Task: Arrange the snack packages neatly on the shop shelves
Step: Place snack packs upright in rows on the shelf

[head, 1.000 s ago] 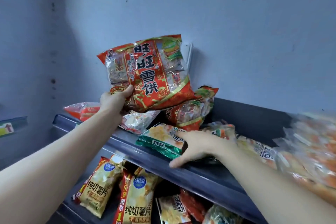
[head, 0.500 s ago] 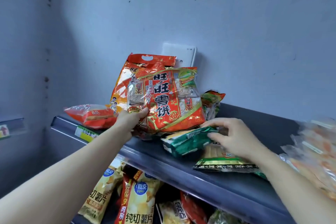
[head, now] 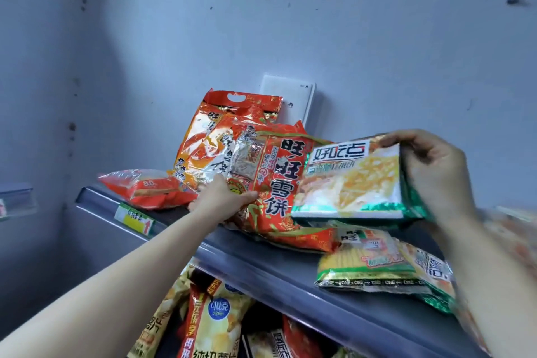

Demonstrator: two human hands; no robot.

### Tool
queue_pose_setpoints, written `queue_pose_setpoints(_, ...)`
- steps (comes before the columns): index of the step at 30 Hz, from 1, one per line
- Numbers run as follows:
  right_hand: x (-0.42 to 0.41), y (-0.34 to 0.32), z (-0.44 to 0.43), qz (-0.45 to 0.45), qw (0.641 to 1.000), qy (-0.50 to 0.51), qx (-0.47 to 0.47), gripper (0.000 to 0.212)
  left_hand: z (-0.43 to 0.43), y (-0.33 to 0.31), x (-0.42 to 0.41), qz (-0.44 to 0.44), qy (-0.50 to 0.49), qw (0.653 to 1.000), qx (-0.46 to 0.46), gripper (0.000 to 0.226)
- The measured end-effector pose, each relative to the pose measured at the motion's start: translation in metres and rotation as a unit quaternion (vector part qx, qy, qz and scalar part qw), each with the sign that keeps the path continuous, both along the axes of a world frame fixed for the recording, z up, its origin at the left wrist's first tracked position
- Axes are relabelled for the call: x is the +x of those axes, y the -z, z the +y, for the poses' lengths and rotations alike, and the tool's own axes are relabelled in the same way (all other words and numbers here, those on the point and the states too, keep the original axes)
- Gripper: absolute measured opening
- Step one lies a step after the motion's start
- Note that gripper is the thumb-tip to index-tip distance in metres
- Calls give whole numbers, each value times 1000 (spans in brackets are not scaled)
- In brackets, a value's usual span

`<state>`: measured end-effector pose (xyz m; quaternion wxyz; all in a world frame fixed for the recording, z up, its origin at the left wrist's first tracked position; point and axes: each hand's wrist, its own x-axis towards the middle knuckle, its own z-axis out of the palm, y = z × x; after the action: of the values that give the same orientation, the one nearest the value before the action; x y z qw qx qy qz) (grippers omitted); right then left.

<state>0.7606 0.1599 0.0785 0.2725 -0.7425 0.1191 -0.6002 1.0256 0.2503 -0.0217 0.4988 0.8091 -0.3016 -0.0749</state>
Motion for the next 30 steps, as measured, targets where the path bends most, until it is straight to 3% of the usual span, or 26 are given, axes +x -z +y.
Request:
queue_pose_setpoints(2,12,13,-1,-9,1000,-5,9,52,4,3,-9,-120,-79,990,9,105)
queue_pose_setpoints(4,21,25,-3,-14,1000,-17,16,51,9,6,-21,-218,-103,967,-78,86)
queue_pose_setpoints(7,32,38,-3,-16,999,-30,41,44,14,8,-30,-256,-71,942,-204,44)
queue_pose_setpoints(10,40,43,-2,-17,997,-51,55,51,20,5,-37,-300,-37,932,-198,44)
queue_pose_setpoints(12,43,45,0,-11,995,-73,68,54,24,-1,-42,-217,50,957,-187,50)
queue_pose_setpoints(14,46,47,2,-7,993,-87,83,53,27,-6,-47,-77,147,968,-189,42)
queue_pose_setpoints(17,46,52,4,1,991,-94,94,50,30,-8,-52,120,254,935,-216,20)
queue_pose_setpoints(22,37,61,4,-18,987,-57,149,42,25,-6,-64,204,252,901,-287,18)
queue_pose_setpoints(25,20,66,7,-29,987,-26,155,29,18,-7,-80,177,239,899,-323,17)
queue_pose_setpoints(30,-22,82,18,5,992,27,123,28,2,-7,-120,145,225,894,-360,14)
